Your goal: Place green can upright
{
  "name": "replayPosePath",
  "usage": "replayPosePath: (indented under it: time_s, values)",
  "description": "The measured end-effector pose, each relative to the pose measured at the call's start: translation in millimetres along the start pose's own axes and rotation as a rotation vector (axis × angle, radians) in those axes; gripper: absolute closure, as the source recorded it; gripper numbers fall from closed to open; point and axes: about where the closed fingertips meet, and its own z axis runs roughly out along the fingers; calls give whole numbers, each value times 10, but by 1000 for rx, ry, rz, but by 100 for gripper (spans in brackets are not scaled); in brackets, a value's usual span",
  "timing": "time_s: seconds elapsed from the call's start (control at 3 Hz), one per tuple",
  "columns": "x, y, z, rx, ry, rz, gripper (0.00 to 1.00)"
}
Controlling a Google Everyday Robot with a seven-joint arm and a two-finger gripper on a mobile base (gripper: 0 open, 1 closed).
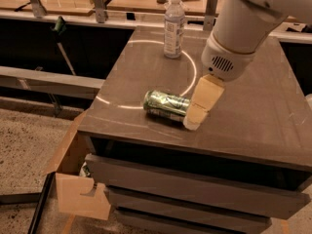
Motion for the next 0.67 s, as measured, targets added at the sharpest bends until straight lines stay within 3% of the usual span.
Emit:
replayPosePath:
  time_s: [0.33, 0.67]
  values:
    - [-195, 54, 205, -31, -7, 18, 0]
    - [-373, 72, 420, -37, -15, -5, 0]
